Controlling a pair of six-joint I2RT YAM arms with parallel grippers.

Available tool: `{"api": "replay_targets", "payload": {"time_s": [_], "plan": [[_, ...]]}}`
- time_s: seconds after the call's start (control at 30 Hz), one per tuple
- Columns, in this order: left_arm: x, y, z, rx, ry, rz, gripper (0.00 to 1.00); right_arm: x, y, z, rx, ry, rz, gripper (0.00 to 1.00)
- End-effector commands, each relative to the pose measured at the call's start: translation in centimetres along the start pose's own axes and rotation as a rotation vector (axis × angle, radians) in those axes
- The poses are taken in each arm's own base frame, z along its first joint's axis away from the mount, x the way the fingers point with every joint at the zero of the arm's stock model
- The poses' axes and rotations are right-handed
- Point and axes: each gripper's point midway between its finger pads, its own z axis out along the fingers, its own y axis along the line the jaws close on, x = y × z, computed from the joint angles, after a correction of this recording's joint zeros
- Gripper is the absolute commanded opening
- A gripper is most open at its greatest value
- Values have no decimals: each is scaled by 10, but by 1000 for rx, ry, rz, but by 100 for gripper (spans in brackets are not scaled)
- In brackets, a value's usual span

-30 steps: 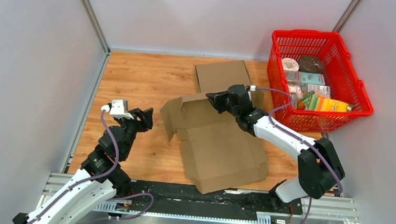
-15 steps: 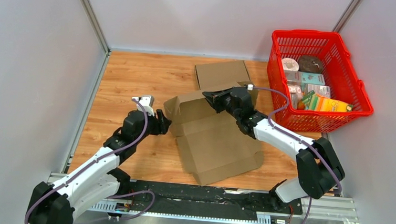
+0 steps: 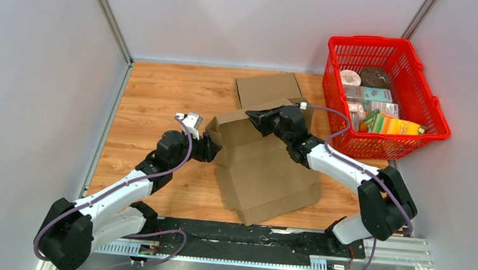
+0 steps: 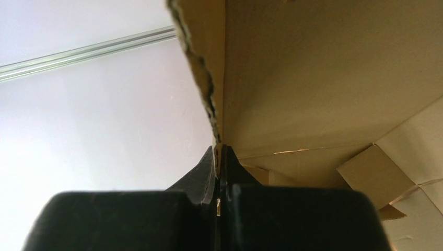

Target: Fold the paper box

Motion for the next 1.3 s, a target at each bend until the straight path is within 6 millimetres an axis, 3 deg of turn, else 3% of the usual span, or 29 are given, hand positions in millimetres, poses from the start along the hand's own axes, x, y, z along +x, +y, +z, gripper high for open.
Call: {"api": "replay_targets", "payload": {"time_s": [0.0,0.1,0.33,0.47,0.53,0.57,0.7,0.83,0.93,1.03,1.2,1.27], "plan": [[-31,-14,5,34,-88,57,66,8,26,-13,-84,24,-25,0],[-27,-18,4,55,-78,48,67,7,22,-15,-67,16,-42,0],[-23,-2,3,-31,-81,15,71,9,12,-16,-52,25,-76,0],[-24,-14,12,37,-75,21,57,11,-6,-19,-23,29,-139,0],[-13,-17,17,63,-58,9,52,12,-13,-21,-25,23,-183,0],[-19,-21,18,76,-93,7,52,12,-17,-21,-21,20,-195,0],[-10,-30,15,79,-123,30,52,15,-33,-21,3,35,-195,0],[-12,-28,15,19,-156,34,61,13,-27,-23,-4,26,-190,0],[-23,-10,9,-112,-207,7,63,12,-20,-25,11,12,-196,0],[-32,-5,6,-177,-247,8,61,11,-24,-27,43,-1,-172,0],[-40,-20,10,-230,-285,97,56,20,-28,-23,96,1,-127,0],[-43,-17,11,-273,-313,98,49,27,-29,-23,103,11,-121,0]]}}
